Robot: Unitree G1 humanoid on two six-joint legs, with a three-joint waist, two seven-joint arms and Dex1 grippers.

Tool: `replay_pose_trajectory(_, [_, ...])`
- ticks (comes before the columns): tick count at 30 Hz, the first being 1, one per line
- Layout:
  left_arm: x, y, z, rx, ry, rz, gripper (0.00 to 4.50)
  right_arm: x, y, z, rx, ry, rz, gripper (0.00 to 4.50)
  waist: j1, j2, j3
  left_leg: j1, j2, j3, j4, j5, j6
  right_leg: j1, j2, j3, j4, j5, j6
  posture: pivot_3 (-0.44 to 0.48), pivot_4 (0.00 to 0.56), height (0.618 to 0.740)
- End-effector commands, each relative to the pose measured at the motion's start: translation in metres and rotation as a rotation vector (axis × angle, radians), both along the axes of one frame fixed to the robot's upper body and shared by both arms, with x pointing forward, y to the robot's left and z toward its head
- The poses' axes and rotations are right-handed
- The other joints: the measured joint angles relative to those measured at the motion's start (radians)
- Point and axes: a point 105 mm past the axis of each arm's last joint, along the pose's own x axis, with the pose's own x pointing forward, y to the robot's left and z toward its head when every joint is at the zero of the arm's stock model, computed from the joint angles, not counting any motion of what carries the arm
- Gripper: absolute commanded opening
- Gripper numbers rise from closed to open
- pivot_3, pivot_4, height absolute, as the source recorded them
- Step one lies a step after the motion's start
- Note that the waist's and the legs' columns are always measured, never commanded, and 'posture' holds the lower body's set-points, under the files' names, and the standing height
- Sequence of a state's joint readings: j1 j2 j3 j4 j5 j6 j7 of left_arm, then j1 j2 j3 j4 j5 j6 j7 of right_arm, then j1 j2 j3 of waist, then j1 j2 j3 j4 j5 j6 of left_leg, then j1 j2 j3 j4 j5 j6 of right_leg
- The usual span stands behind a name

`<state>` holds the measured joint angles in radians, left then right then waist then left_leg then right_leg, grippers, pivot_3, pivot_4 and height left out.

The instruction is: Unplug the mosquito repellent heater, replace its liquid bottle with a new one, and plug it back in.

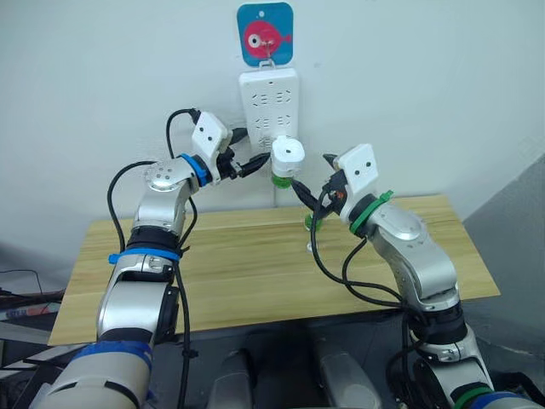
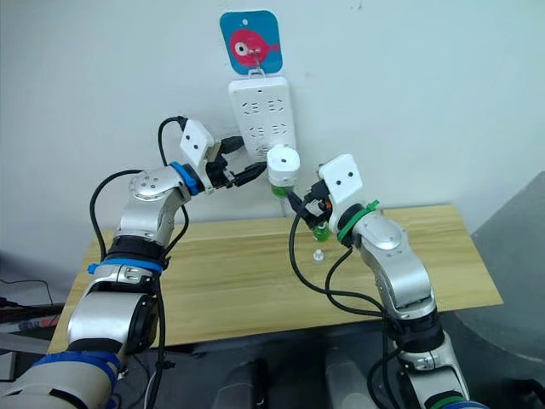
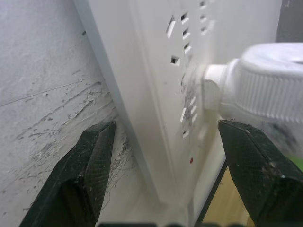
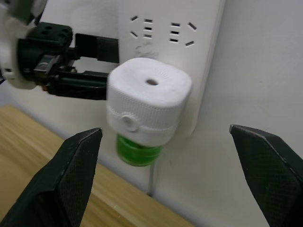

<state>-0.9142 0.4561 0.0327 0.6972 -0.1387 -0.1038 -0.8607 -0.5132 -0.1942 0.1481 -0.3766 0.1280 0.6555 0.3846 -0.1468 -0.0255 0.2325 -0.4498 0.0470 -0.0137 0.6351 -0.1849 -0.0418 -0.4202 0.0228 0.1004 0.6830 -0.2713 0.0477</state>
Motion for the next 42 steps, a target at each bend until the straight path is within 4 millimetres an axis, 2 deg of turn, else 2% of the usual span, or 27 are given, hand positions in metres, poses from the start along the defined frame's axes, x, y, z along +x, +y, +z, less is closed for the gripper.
replay_pose_trajectory(1, [-0.004, 0.054, 0.024, -0.014, -0.080, 0.200, 3.68, -0.018, 0.007, 0.008, -0.010, -0.034, 0.068, 4.50, -0.002, 0.000, 0.000, 0.000, 0.001, 0.000, -0.001, 0.000, 0.000, 0.000, 0.001, 0.000, 0.000, 0.000, 0.000, -0.087, 0.216, 0.740])
replay_pose_trajectory(3, [-0.015, 0.065, 0.018, 0.027, -0.074, 0.202, 3.68, -0.026, 0.009, 0.006, -0.026, -0.029, 0.098, 4.50, -0.002, 0.000, 0.000, 0.002, 0.001, 0.000, -0.005, 0.000, 0.000, -0.001, 0.001, 0.000, 0.000, 0.000, 0.000, -0.075, 0.215, 0.740])
replay_pose_trajectory(6, [-0.036, 0.070, 0.008, 0.060, -0.028, 0.158, 3.71, -0.033, 0.012, 0.004, -0.035, -0.026, 0.132, 3.98, 0.005, 0.000, 0.000, 0.002, 0.002, -0.001, -0.008, 0.001, -0.001, -0.002, 0.002, -0.001, 0.000, -0.001, -0.002, -0.052, 0.215, 0.740])
replay_pose_trajectory(9, [-0.094, 0.051, -0.013, 0.160, 0.035, -0.082, 3.71, -0.038, 0.016, 0.002, -0.056, -0.040, 0.157, 2.90, 0.018, 0.000, 0.000, 0.000, 0.002, -0.001, -0.010, 0.000, -0.002, -0.002, -0.002, -0.003, -0.001, -0.002, -0.007, -0.030, 0.213, 0.740])
replay_pose_trajectory(11, [-0.121, 0.037, -0.017, 0.171, 0.063, -0.177, 3.71, -0.037, 0.016, 0.002, -0.057, -0.052, 0.148, 2.18, 0.036, -0.001, 0.000, -0.001, 0.002, -0.001, -0.011, -0.001, -0.004, -0.002, -0.008, -0.004, -0.001, -0.004, -0.008, -0.014, 0.212, 0.740])
replay_pose_trajectory(13, [-0.138, 0.028, -0.017, 0.169, 0.073, -0.233, 3.71, -0.035, 0.015, 0.003, -0.060, -0.063, 0.139, 1.39, 0.064, -0.003, 0.001, -0.002, 0.000, -0.001, -0.010, -0.001, -0.005, -0.002, -0.010, -0.004, -0.002, -0.006, -0.009, -0.008, 0.211, 0.740])
replay_pose_trajectory(16, [-0.153, 0.017, -0.013, 0.146, 0.074, -0.263, 3.71, -0.032, 0.014, 0.004, -0.055, -0.075, 0.126, 0.28, 0.093, -0.003, 0.001, -0.002, -0.002, -0.002, -0.009, -0.001, -0.004, -0.001, -0.011, -0.006, -0.003, -0.006, -0.008, 0.005, 0.211, 0.740])
replay_pose_trajectory(17, [-0.161, 0.011, -0.015, 0.147, 0.082, -0.294, 3.71, -0.030, 0.014, 0.005, -0.055, -0.081, 0.115, 0.06, 0.096, -0.003, 0.001, -0.002, -0.002, -0.002, -0.007, -0.001, -0.004, 0.000, -0.011, -0.006, -0.003, -0.008, -0.006, 0.007, 0.213, 0.740])
replay_pose_trajectory(20, [-0.173, 0.000, -0.020, 0.153, 0.098, -0.337, 3.71, -0.021, 0.010, 0.005, -0.060, -0.090, 0.073, 0.06, 0.095, -0.003, 0.001, 0.000, -0.001, 0.000, -0.006, -0.001, -0.003, 0.001, -0.011, -0.004, -0.003, -0.009, -0.003, 0.009, 0.215, 0.740])
replay_pose_trajectory(38, [-0.167, -0.009, -0.018, 0.153, 0.078, -0.353, 3.71, 0.006, 0.000, 0.012, -0.027, -0.099, -0.069, 0.06, 0.093, -0.003, 0.002, 0.000, -0.002, 0.000, -0.007, 0.000, -0.002, 0.000, -0.006, -0.005, -0.002, -0.007, -0.006, -0.001, 0.222, 0.740])
replay_pose_trajectory(40, [-0.167, -0.009, -0.019, 0.157, 0.078, -0.354, 3.71, 0.007, -0.002, 0.012, -0.031, -0.098, -0.070, 0.06, 0.093, -0.003, 0.002, 0.000, -0.002, 0.000, -0.007, 0.000, -0.002, 0.000, -0.006, -0.005, -0.001, -0.007, -0.006, -0.001, 0.221, 0.740])
replay_pose_trajectory(42, [-0.167, -0.009, -0.018, 0.156, 0.077, -0.351, 3.71, -0.001, 0.004, 0.015, -0.019, -0.093, 0.003, 0.06, 0.093, -0.003, 0.002, 0.000, -0.002, 0.000, -0.006, 0.000, -0.002, 0.000, -0.006, -0.005, -0.001, -0.007, -0.006, -0.001, 0.222, 0.740])
